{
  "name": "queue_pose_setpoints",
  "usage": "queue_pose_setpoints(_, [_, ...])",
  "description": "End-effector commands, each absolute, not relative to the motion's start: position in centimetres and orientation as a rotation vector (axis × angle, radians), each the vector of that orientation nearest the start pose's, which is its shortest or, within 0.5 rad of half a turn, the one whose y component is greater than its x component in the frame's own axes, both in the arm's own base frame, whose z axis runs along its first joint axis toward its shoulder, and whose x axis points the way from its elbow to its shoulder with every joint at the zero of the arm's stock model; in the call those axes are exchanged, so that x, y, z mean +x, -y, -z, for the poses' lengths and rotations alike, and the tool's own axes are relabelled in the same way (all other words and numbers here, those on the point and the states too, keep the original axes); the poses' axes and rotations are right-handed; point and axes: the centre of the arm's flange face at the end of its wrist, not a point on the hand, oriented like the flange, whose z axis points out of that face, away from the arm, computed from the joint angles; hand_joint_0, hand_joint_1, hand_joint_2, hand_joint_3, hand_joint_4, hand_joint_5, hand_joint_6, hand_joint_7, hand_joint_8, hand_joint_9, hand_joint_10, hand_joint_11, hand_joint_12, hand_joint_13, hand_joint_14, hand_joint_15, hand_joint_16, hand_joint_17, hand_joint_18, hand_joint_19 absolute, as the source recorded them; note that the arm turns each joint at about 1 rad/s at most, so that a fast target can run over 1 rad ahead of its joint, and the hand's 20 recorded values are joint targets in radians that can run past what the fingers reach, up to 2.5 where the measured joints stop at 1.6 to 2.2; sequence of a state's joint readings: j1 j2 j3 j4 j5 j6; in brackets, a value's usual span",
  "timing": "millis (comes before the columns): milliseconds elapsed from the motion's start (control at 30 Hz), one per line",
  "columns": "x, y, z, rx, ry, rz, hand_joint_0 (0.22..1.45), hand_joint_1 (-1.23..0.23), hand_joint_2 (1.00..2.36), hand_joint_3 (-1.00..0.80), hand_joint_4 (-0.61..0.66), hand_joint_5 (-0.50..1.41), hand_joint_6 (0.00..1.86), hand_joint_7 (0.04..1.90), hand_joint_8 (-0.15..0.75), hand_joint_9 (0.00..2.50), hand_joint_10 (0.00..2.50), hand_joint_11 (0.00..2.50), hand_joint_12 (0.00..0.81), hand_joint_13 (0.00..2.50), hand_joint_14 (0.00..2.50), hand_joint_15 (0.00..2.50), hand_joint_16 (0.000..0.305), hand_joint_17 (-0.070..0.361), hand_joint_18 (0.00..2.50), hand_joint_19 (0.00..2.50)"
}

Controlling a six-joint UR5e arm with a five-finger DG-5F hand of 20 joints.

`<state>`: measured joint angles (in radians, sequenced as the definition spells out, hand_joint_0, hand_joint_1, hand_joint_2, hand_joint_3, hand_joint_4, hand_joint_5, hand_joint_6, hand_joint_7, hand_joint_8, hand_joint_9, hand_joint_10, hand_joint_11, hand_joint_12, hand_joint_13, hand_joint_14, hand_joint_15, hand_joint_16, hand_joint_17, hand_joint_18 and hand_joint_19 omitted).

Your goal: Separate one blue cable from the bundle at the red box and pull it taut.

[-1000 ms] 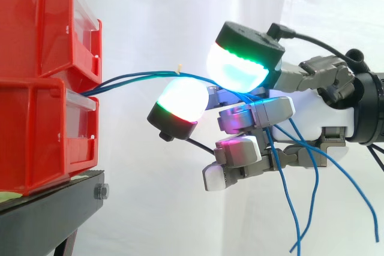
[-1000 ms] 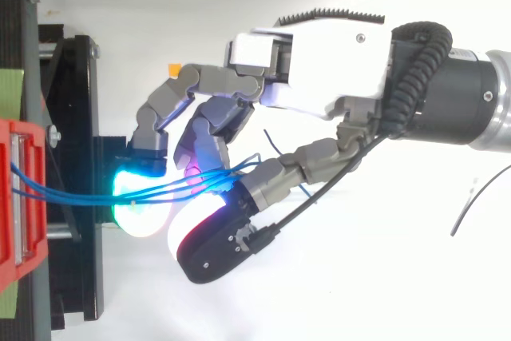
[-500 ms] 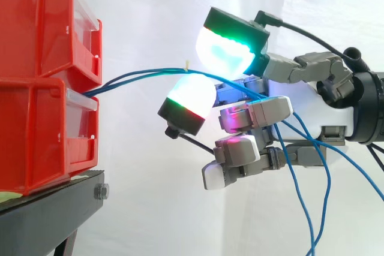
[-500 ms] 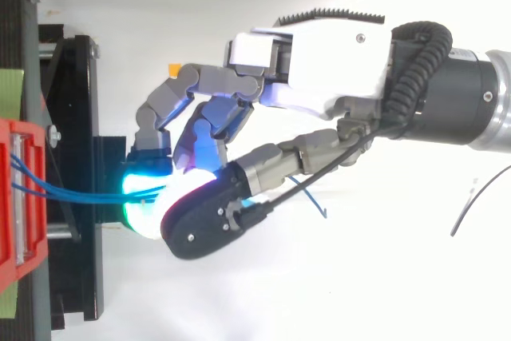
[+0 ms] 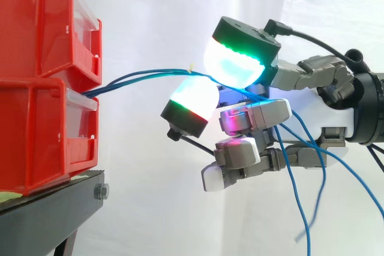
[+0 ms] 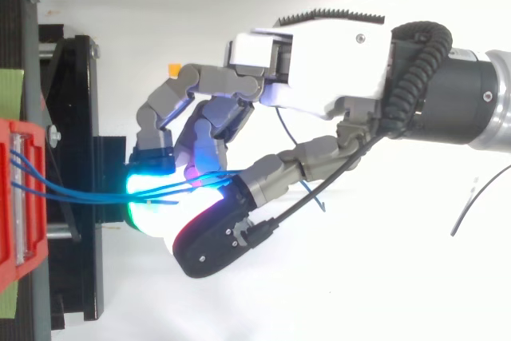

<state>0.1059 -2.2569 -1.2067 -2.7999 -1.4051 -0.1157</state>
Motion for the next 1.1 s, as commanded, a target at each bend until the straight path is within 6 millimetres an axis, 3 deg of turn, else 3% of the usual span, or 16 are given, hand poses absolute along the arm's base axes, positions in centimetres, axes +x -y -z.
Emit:
queue_pose_setpoints(0, [75.3, 7.4, -26.8, 1.141, -1.207, -1.079, 0.60, -0.82, 1.00, -0.50, 0.07, -0.15, 0.94, 0.93, 0.211, 0.91, 0.91, 1.16, 0.230, 1.03, 0.02, 1.08, 0.010, 0.022, 0.49, 0.68])
queue_pose_setpoints(133, [75.3, 7.7, -27.0, 1.120, -1.216, -1.067, 0.52, -0.71, 1.00, -0.50, 0.09, -0.15, 0.93, 0.96, 0.230, 0.89, 0.98, 1.10, 0.244, 1.01, 0.02, 1.06, 0.012, 0.028, 0.45, 0.70])
queue_pose_setpoints(333, [75.2, 8.4, -26.9, 1.088, -1.236, -1.044, 0.51, -0.57, 1.00, -0.50, 0.09, -0.15, 0.92, 0.97, 0.227, 0.90, 0.96, 1.11, 0.246, 1.00, 0.02, 1.06, 0.013, 0.029, 0.42, 0.72])
queue_pose_setpoints(533, [75.1, 8.9, -27.0, 1.088, -1.236, -1.043, 0.60, -0.54, 1.01, -0.43, 0.07, -0.15, 0.91, 0.98, 0.190, 0.92, 0.84, 1.21, 0.221, 0.99, 0.02, 1.07, 0.009, 0.021, 0.40, 0.74])
queue_pose_setpoints(600, [75.1, 9.1, -26.8, 1.093, -1.239, -1.038, 0.61, -0.57, 1.01, -0.33, 0.07, -0.15, 0.91, 1.00, 0.204, 0.92, 0.89, 1.18, 0.223, 0.99, 0.02, 1.07, 0.010, 0.023, 0.41, 0.74])
queue_pose_setpoints(667, [75.1, 9.1, -27.0, 1.090, -1.235, -1.040, 0.61, -0.64, 1.01, -0.21, 0.08, -0.14, 0.91, 0.97, 0.241, 0.91, 1.14, 1.00, 0.266, 1.03, 0.01, 1.04, 0.016, 0.035, 0.45, 0.70])
queue_pose_setpoints(767, [75.1, 9.2, -27.0, 1.089, -1.232, -1.041, 0.61, -0.72, 1.00, -0.11, 0.08, -0.14, 0.92, 0.98, 0.263, 0.90, 1.29, 0.92, 0.288, 1.04, 0.01, 1.04, 0.019, 0.043, 0.47, 0.69])
queue_pose_setpoints(867, [75.1, 9.1, -26.9, 1.089, -1.234, -1.041, 0.62, -0.76, 1.01, -0.11, 0.04, -0.15, 0.93, 0.95, 0.241, 0.86, 1.29, 0.96, 0.256, 0.99, 0.01, 1.07, 0.015, 0.034, 0.42, 0.73])
queue_pose_setpoints(1067, [75.1, 9.1, -27.0, 1.093, -1.235, -1.042, 0.67, -0.83, 1.01, -0.24, -0.01, -0.16, 0.94, 0.97, 0.184, 0.83, 1.04, 1.19, 0.198, 0.94, 0.02, 1.09, 0.008, 0.017, 0.34, 0.77])
